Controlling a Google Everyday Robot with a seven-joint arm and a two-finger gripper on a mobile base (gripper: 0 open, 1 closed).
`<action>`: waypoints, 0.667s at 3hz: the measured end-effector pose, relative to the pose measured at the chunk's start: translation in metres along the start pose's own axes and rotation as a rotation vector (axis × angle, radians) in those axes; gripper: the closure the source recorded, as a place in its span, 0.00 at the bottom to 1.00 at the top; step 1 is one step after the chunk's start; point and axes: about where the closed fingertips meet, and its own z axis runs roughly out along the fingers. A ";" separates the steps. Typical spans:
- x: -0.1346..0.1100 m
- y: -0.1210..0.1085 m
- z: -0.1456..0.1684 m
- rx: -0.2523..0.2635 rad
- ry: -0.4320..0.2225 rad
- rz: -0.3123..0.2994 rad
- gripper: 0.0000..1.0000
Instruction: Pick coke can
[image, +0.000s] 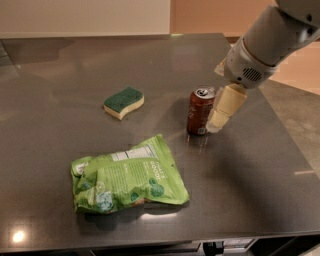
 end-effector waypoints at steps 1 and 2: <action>-0.005 -0.007 0.014 -0.013 -0.019 0.008 0.00; -0.008 -0.012 0.024 -0.031 -0.027 0.010 0.18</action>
Offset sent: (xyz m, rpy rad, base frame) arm 0.0288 0.0174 -0.0257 0.0487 0.0457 0.0117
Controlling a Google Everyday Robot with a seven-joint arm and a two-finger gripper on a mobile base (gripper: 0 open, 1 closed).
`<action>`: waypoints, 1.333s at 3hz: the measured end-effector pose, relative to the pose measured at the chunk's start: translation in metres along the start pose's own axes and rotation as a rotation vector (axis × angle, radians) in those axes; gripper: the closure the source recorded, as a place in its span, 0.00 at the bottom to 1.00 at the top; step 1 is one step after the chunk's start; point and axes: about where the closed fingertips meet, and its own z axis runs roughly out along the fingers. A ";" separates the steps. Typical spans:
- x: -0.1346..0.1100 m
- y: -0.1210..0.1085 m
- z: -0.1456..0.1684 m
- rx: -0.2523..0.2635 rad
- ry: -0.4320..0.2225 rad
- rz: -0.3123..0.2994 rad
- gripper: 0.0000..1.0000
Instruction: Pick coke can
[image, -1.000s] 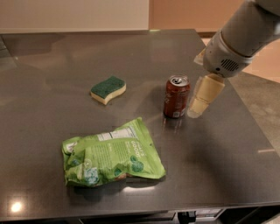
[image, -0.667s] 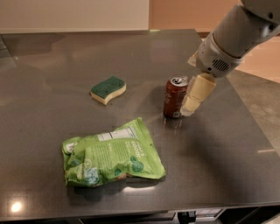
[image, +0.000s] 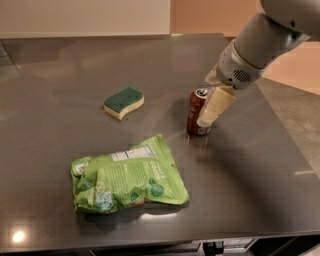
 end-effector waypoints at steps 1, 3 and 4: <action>-0.002 0.000 0.005 -0.018 -0.006 0.003 0.42; -0.012 0.009 -0.027 -0.027 -0.029 -0.031 0.88; -0.015 0.017 -0.055 -0.028 -0.023 -0.063 1.00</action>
Offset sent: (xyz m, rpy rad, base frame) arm -0.0066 0.0048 0.0151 0.0420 0.0209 0.0318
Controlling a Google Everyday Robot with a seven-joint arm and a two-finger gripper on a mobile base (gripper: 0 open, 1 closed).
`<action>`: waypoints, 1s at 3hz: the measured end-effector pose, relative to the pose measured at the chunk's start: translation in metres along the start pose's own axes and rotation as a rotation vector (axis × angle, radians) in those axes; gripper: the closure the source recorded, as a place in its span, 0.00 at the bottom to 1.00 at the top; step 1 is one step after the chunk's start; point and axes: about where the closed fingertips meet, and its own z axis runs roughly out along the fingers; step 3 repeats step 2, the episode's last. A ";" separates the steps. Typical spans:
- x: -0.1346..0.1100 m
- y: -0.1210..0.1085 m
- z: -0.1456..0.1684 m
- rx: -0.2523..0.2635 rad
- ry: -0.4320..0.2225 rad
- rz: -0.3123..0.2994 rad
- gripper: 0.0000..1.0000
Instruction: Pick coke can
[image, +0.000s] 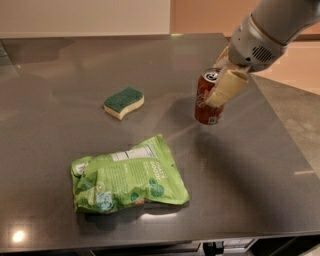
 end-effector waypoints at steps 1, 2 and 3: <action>-0.005 0.012 -0.043 0.002 0.001 -0.032 1.00; -0.005 0.012 -0.043 0.002 0.001 -0.032 1.00; -0.005 0.012 -0.043 0.002 0.001 -0.032 1.00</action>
Offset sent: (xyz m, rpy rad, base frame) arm -0.0355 -0.0200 0.0562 -0.0177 -0.0018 0.0452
